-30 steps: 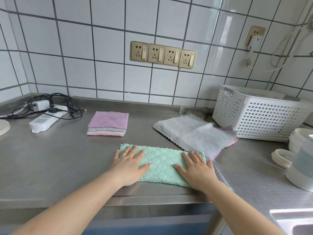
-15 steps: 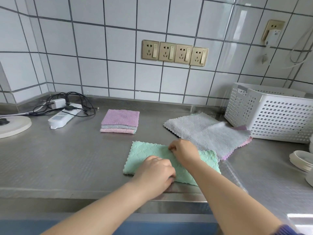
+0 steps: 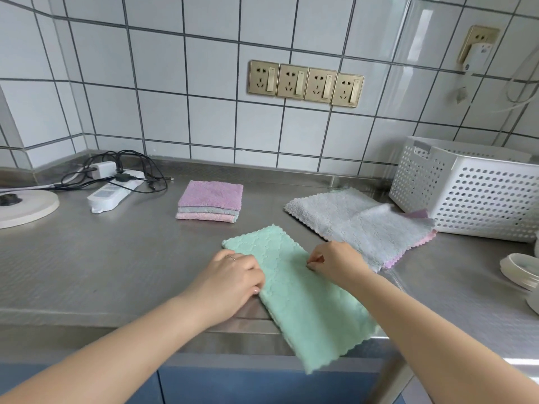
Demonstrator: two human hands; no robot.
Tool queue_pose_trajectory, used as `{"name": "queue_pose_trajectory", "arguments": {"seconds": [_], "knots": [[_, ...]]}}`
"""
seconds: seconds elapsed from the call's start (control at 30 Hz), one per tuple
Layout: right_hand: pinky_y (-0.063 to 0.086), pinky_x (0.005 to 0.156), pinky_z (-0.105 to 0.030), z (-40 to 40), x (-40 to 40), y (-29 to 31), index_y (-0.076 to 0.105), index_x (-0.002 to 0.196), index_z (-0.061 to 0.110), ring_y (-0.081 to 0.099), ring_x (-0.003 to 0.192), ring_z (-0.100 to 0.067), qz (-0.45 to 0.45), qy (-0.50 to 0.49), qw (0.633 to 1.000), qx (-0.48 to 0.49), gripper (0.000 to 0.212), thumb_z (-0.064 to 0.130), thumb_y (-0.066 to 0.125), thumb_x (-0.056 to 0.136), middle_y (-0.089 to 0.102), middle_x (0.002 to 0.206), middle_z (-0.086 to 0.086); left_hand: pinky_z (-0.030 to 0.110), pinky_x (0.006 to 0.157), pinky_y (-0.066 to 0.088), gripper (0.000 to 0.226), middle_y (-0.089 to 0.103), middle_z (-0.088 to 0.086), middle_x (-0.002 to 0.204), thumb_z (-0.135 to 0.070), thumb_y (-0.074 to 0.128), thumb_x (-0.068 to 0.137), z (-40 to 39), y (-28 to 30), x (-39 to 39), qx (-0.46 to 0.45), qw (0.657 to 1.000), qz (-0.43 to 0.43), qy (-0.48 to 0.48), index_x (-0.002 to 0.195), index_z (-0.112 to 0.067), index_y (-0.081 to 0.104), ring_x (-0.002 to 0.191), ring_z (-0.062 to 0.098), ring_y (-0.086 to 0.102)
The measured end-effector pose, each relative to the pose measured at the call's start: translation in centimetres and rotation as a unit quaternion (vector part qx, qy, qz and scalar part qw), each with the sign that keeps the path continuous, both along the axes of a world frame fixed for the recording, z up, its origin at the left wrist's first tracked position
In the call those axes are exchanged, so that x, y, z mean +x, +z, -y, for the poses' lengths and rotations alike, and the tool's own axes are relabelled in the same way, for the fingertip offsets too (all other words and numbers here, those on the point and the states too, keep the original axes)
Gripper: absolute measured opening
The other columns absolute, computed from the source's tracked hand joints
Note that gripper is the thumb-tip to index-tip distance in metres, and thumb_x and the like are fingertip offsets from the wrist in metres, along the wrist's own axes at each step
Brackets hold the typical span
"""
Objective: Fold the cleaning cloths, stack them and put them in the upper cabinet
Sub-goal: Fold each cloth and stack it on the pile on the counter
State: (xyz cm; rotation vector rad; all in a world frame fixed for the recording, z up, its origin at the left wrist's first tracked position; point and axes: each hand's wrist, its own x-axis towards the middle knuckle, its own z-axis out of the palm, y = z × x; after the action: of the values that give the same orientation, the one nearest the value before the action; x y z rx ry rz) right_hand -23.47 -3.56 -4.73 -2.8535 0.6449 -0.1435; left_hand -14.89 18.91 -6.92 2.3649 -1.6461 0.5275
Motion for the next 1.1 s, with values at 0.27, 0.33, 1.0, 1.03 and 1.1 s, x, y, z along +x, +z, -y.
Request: {"name": "queue_pose_trajectory", "arguments": {"seconds": [0.27,0.33,1.0,1.03,1.1], "knots": [[0.046,0.071,-0.026,-1.5,-3.6,0.3,0.067,0.097,0.025,0.062,0.091,-0.017,-0.025,0.03,0.999,-0.026,0.018,0.038,0.06,0.087,0.068,0.092,0.006,0.031,0.1,0.034,0.008,0.062,-0.015,0.095,-0.032,0.052,0.083,-1.0,-0.1,2.6,0.039,0.997,-0.07,-0.01,0.084,-0.032,0.06,0.087,0.01,0.061],[0.044,0.073,-0.026,-1.2,-4.3,-0.2,0.068,0.099,0.027,0.06,0.095,-0.015,0.0,0.048,0.998,-0.037,0.018,0.039,0.059,0.088,0.063,0.092,0.008,0.032,0.094,0.041,0.023,0.063,-0.016,0.096,-0.041,0.041,0.081,-1.2,0.0,2.7,0.049,0.995,-0.086,-0.025,0.085,-0.032,0.062,0.088,0.008,0.06],[0.023,0.113,-0.029,-1.3,-10.3,-2.5,0.062,0.121,0.034,0.037,0.134,0.002,0.115,0.272,0.956,0.012,0.046,0.032,0.04,0.081,0.051,0.136,0.017,0.03,0.117,-0.006,0.06,0.028,-0.031,0.139,-0.046,0.027,0.078,-2.5,-0.2,-1.6,0.107,0.965,-0.222,-0.09,0.136,-0.039,0.039,0.131,-0.019,0.017],[0.029,0.11,-0.024,-1.6,-10.2,-2.1,0.065,0.115,0.034,0.044,0.127,0.005,0.127,0.244,0.959,0.067,0.042,0.033,0.04,0.082,0.056,0.128,0.019,0.024,0.116,0.002,0.058,0.041,-0.032,0.131,-0.062,0.03,0.08,-2.2,0.3,-1.9,0.068,0.959,-0.262,-0.087,0.129,-0.037,0.05,0.125,-0.021,0.027],[0.044,0.085,-0.019,-2.4,-9.7,-1.1,0.065,0.093,0.046,0.059,0.087,0.005,0.156,0.168,0.961,0.156,0.023,0.035,0.045,0.089,0.064,0.094,0.025,0.005,0.093,0.028,0.048,0.042,-0.032,0.078,-0.065,0.035,0.084,-1.5,1.2,-2.4,-0.011,0.939,-0.343,-0.033,0.093,-0.03,0.066,0.091,-0.016,0.052]]}}
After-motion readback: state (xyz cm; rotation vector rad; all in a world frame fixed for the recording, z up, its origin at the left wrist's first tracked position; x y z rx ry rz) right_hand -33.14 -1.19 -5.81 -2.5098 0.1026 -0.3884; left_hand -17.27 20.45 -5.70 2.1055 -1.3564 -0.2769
